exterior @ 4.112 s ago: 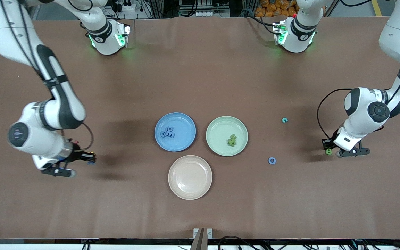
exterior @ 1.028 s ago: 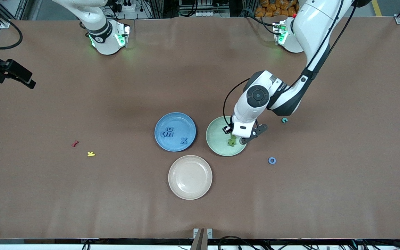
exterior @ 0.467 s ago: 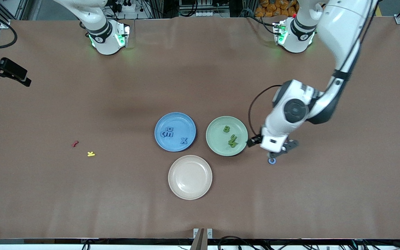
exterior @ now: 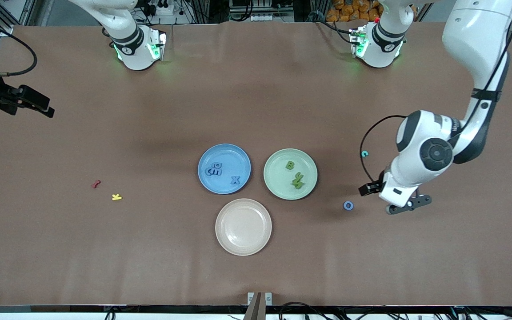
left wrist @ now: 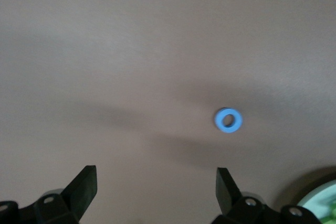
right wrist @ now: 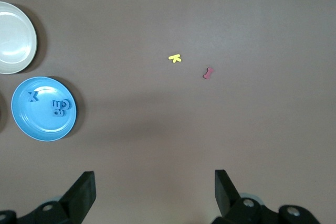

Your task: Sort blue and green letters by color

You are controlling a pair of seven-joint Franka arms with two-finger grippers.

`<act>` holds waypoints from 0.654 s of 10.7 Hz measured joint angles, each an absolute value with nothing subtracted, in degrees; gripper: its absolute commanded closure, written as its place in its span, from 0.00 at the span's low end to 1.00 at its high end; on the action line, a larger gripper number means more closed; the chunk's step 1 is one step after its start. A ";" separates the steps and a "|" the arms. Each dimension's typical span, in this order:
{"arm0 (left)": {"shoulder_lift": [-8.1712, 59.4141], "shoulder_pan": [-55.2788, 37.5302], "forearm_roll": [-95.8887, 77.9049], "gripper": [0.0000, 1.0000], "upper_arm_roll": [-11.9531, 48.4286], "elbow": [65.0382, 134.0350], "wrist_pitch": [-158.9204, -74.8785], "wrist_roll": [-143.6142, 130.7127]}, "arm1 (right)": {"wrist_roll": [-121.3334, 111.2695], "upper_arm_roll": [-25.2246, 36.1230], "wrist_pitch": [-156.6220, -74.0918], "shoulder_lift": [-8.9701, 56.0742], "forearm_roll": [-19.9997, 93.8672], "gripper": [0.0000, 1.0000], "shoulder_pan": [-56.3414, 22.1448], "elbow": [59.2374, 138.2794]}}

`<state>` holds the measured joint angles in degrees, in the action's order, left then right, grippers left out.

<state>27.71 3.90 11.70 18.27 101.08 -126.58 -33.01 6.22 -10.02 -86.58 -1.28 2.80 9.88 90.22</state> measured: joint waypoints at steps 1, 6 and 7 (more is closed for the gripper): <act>25.23 5.10 12.00 0.00 18.04 100.99 -122.79 -29.09 | 6.03 -10.02 -86.67 -1.66 2.99 0.00 9.88 90.88; 9.45 5.82 9.95 0.00 14.72 100.32 -106.44 -15.74 | 5.37 -10.19 -86.28 -2.64 3.26 0.00 9.87 91.57; 7.04 5.85 8.84 0.00 13.63 99.13 -102.36 -12.86 | 5.32 -10.20 -86.28 -2.70 3.27 0.00 9.86 91.66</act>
<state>7.04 5.85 8.84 13.63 99.13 -102.36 -12.86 5.32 -10.20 -86.28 -2.70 3.27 9.86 91.66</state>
